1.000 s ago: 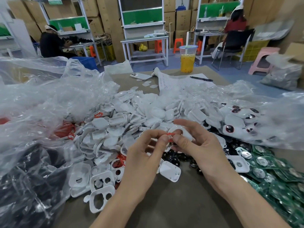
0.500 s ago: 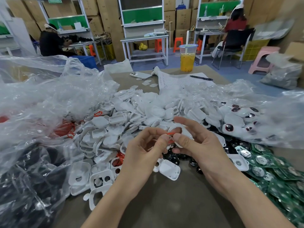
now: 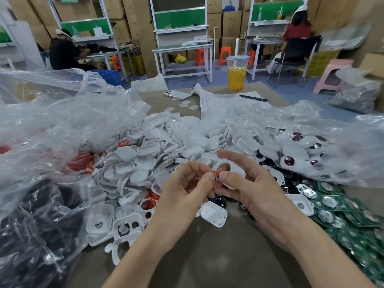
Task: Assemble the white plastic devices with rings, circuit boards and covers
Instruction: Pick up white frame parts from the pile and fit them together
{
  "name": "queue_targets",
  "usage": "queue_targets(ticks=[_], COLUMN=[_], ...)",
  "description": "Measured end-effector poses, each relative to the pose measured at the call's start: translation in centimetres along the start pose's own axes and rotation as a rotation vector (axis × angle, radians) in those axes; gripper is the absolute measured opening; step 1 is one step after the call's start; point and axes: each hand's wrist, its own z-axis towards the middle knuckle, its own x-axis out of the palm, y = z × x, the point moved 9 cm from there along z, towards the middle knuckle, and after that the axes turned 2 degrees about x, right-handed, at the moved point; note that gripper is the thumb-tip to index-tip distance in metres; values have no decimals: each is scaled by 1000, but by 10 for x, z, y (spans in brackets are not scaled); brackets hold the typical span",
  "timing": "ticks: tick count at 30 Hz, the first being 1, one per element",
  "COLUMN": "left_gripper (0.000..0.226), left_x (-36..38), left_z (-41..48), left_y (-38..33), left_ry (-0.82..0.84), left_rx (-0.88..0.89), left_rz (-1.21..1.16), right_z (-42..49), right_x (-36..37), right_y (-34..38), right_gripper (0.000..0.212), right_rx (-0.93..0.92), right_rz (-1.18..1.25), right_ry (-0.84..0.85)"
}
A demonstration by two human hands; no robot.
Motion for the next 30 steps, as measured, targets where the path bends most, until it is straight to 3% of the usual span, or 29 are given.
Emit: queue_targets(ticks=[11,14,17,21,25,30], left_gripper=[7,7,21,31,28,19], left_x=[2,-3,4,8,7,-4], left_z=[-1,-3,-7,-11,-11,-11], left_y=[1,-1,-22,-33,-34,-29], left_ry=[-1,-85,-81,-92,-103,-198], left_rx=[-40,5,275,439,442,309], left_rz=[-22,215,625,802,806,685], right_z=[0,1,1,1,1,1], right_x=[-1,-5,-9,-8,-4,-3], right_y=[-1,-1,1,-1,-3,-6], right_gripper=[40,35,33,33,32,28], right_rx=[10,8,1,19,33,38], right_rz=[5,32,69,51,61,116], right_ry=[-14,-60,-89,-89,-80,-93])
